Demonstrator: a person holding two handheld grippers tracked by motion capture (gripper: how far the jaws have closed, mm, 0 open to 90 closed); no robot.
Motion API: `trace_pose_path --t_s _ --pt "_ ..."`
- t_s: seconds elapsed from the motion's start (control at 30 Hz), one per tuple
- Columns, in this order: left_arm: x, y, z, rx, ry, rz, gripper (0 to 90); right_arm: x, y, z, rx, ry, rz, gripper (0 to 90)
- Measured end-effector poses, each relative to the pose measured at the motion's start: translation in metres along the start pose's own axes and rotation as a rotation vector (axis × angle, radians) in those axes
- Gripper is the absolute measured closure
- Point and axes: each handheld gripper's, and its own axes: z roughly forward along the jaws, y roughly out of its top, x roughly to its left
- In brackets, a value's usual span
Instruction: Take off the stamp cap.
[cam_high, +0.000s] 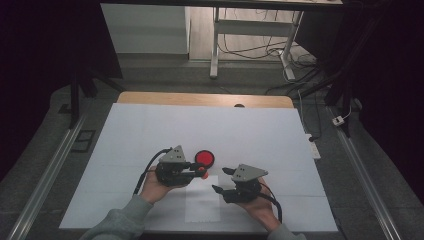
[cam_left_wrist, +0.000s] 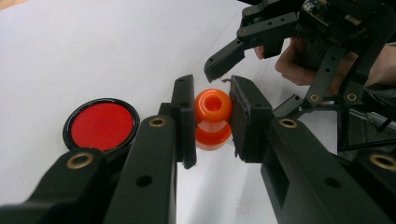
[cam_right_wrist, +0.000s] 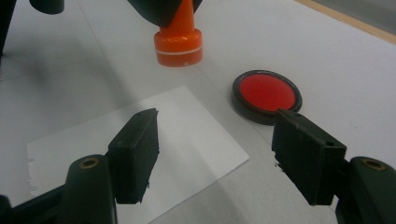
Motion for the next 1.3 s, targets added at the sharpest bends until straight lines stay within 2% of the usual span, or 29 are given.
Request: trace_pose_path --t_s 0.6,1.0,1.3 --pt "0.000 0.000 -0.001 0.001 -0.002 0.000 72.2 0.008 0.007 0.009 -0.010 0.023 -0.013 34.3" --pt "0.000 0.000 -0.004 -0.010 -0.003 -0.003 72.2 0.009 0.009 0.014 0.001 0.019 -0.016 36.8" --pt "-0.001 0.000 -0.002 -0.005 -0.006 -0.001 72.2 0.014 0.013 0.020 -0.015 0.027 -0.013 40.7"
